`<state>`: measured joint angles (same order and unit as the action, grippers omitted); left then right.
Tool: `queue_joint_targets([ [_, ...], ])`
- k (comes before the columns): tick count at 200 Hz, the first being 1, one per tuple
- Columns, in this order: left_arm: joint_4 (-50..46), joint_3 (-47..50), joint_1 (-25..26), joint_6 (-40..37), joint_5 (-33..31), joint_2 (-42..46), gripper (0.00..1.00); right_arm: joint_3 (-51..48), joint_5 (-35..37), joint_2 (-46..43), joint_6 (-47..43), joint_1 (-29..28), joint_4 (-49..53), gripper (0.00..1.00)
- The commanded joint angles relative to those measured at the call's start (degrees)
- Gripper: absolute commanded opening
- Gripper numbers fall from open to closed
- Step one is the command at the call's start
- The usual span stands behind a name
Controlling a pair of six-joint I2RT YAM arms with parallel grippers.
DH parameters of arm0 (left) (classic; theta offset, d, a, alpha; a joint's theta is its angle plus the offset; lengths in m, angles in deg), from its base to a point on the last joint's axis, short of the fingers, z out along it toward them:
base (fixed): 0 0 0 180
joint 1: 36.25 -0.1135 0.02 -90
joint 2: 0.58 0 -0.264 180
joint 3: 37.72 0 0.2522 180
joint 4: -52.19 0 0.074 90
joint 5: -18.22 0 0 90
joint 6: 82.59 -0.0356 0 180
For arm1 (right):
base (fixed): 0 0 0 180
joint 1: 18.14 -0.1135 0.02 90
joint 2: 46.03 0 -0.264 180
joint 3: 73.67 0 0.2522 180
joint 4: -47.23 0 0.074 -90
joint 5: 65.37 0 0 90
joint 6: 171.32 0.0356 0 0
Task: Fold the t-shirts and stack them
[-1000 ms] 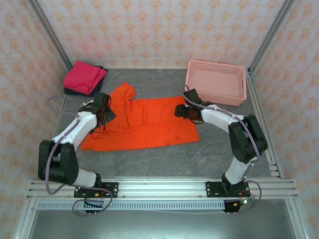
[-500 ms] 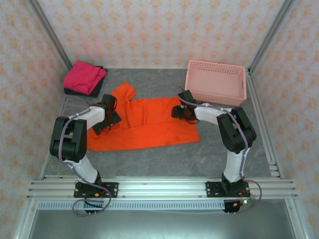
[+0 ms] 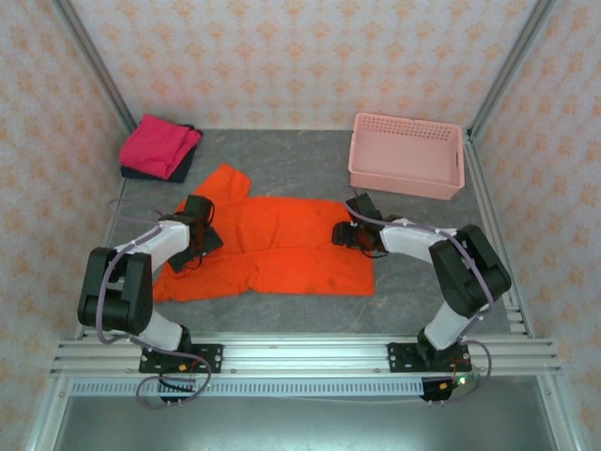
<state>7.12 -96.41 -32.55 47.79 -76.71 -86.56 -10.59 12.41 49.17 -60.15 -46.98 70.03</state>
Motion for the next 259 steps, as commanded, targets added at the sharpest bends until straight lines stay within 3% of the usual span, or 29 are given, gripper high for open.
queue_joint_targets([
  [1, -3.59, -4.03, -0.36, -1.45, -4.15, 2.60, 0.99, 2.25, 0.47, -1.77, -0.19, -0.08, 3.17, 0.59],
  [41, -4.46, -15.64, -0.12, -5.67, -7.78, -0.23, 1.00, 10.80, 2.01, -3.25, -2.64, 0.01, 5.03, 0.59],
  [85, -7.85, -35.53, 0.16, -4.83, -10.60, -15.66, 0.99, 16.01, 1.69, -1.19, -3.50, 0.10, 4.85, 0.60],
  [106, -9.64, -45.70, 0.32, -3.66, -10.77, -23.82, 0.93, 15.69, 0.79, -0.54, -3.07, 0.10, 4.44, 0.60],
  [120, -10.88, -52.65, 0.47, -2.61, -9.74, -29.68, 0.75, 14.73, 0.65, -0.69, -2.58, 0.06, 4.07, 0.60],
  [133, -13.15, -59.82, 0.84, -1.81, -9.49, -34.84, 0.66, 13.69, 0.61, -1.13, -2.26, 0.10, 3.62, 0.60],
  [192, -27.55, -92.15, 1.99, 1.01, -10.34, -57.21, 0.61, 10.46, 1.14, -3.77, -1.30, 0.10, 3.27, 0.60],
  [218, -28.90, -96.89, 2.10, 1.04, -10.38, -61.73, 0.54, 9.75, 1.80, -4.76, -1.30, 0.12, 3.48, 0.60],
  [259, -28.99, -99.57, 2.05, 0.52, -10.52, -65.04, 0.51, 7.98, 1.97, -6.18, -0.51, 0.10, 2.88, 0.60],
])
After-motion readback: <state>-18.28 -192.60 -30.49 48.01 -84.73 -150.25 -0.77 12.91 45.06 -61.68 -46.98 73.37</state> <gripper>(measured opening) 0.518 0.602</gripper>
